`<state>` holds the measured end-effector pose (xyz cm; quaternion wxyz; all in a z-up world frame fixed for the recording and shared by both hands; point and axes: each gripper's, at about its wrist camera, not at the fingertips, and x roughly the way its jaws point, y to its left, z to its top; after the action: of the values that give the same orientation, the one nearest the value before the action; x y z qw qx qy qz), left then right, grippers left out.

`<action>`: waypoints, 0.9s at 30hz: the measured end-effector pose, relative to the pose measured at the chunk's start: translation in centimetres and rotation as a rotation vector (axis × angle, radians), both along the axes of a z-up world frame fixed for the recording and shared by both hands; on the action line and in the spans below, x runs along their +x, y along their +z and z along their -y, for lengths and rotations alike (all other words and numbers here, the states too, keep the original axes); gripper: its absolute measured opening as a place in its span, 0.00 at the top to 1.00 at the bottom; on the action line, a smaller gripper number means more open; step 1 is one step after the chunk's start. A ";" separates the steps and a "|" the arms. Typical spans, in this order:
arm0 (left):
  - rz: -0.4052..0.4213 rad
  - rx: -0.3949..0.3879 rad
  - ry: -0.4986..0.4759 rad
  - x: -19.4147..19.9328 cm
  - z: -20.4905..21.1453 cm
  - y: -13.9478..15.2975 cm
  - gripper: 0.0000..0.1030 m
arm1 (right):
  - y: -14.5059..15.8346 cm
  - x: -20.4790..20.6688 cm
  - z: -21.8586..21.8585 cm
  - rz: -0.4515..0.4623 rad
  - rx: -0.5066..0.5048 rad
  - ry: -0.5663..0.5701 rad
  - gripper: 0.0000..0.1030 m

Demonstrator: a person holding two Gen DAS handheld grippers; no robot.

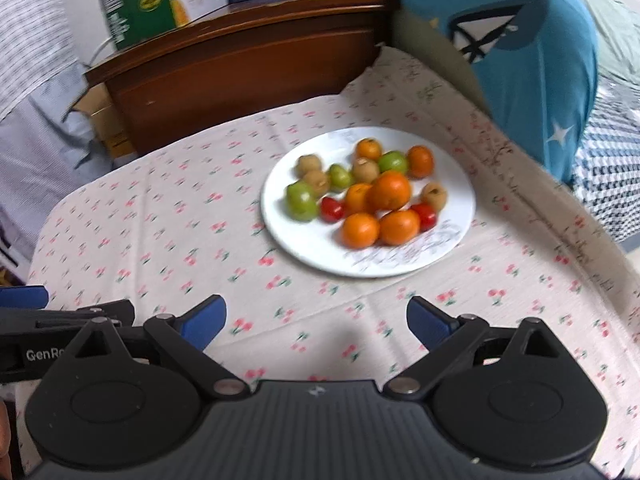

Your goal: Organize fruits

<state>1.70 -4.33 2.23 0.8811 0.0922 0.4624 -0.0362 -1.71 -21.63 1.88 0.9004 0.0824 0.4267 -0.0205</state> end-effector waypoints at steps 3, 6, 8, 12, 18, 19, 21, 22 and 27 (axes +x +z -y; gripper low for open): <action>-0.009 -0.008 0.013 -0.8 -1.2 -0.3 0.11 | -0.6 -1.0 -1.0 0.008 -0.004 0.028 0.06; -0.016 -0.009 0.036 -1.5 -2.5 -0.7 0.11 | -1.4 -1.8 -1.7 0.018 -0.009 0.043 0.06; -0.026 -0.019 0.048 -1.8 -3.3 -0.8 0.11 | -2.1 -2.3 -2.2 0.021 -0.006 0.052 0.06; -0.038 -0.036 0.075 -2.5 -4.8 -1.2 0.11 | -3.6 -2.8 -3.1 0.028 -0.040 0.084 0.06; -0.051 -0.060 0.092 -2.7 -5.8 -1.4 0.11 | -5.1 -2.8 -4.3 0.064 -0.090 0.127 0.06; -0.048 -0.061 0.092 -2.7 -6.0 -1.4 0.11 | -5.3 -2.7 -4.5 0.067 -0.100 0.137 0.06; -0.048 -0.067 0.095 -2.7 -6.2 -1.4 0.11 | -5.5 -2.6 -4.7 0.079 -0.114 0.144 0.04; -0.051 -0.070 0.097 -2.7 -6.3 -1.5 0.11 | -5.6 -2.5 -4.8 0.082 -0.116 0.146 0.01; -0.057 -0.085 0.102 -2.6 -6.6 -1.6 0.11 | -6.0 -1.9 -5.2 0.112 -0.138 0.137 0.01</action>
<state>-0.88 2.31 0.62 0.8714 0.0298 0.4895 -0.0135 -3.62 -16.39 -4.14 0.9256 -0.0080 0.3782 0.0163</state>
